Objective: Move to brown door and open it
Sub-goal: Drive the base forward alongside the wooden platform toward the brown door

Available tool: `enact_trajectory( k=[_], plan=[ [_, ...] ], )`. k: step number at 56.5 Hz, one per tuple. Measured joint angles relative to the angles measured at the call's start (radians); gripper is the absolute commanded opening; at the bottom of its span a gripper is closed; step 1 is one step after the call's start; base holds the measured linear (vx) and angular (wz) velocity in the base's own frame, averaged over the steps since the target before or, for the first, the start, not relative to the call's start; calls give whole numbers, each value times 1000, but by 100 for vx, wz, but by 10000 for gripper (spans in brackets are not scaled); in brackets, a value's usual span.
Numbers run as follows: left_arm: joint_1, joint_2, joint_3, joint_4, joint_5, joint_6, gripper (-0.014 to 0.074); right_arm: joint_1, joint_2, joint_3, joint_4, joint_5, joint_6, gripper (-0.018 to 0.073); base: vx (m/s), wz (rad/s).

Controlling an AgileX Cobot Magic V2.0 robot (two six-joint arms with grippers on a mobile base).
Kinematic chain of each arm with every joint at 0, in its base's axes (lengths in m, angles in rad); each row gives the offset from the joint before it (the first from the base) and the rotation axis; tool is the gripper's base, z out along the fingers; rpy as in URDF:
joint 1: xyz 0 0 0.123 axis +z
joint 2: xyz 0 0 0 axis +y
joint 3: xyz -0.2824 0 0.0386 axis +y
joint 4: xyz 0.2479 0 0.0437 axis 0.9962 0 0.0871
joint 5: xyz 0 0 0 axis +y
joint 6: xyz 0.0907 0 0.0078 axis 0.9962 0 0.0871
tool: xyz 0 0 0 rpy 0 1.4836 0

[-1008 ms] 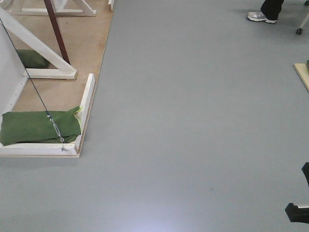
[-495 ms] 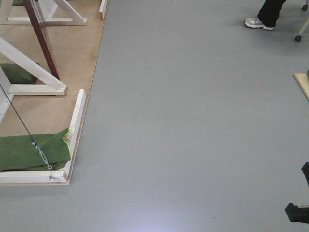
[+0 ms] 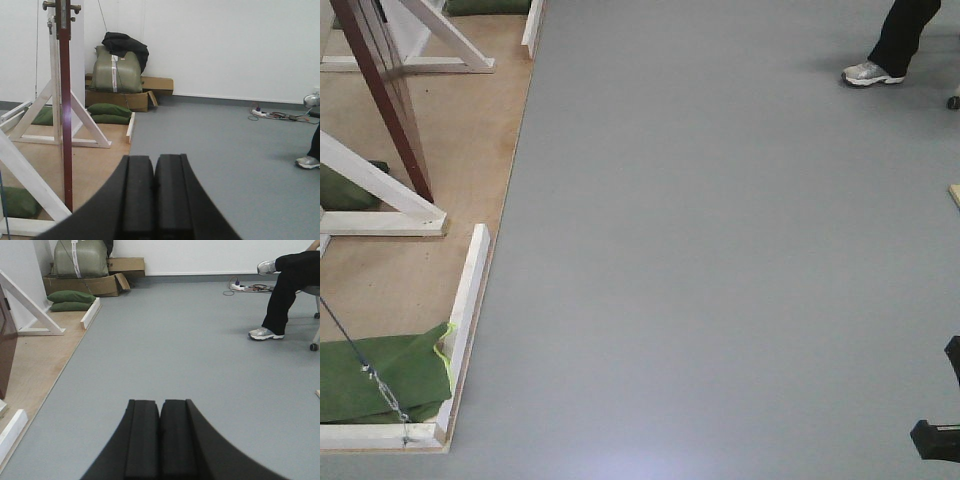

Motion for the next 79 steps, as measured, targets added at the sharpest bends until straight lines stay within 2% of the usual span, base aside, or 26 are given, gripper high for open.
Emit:
enact_trajectory(
  k=[79],
  plan=[
    [0, 0, 0, 0, 0, 0, -6, 0, 0, 0, 0, 0, 0, 0, 41, 4]
  ],
)
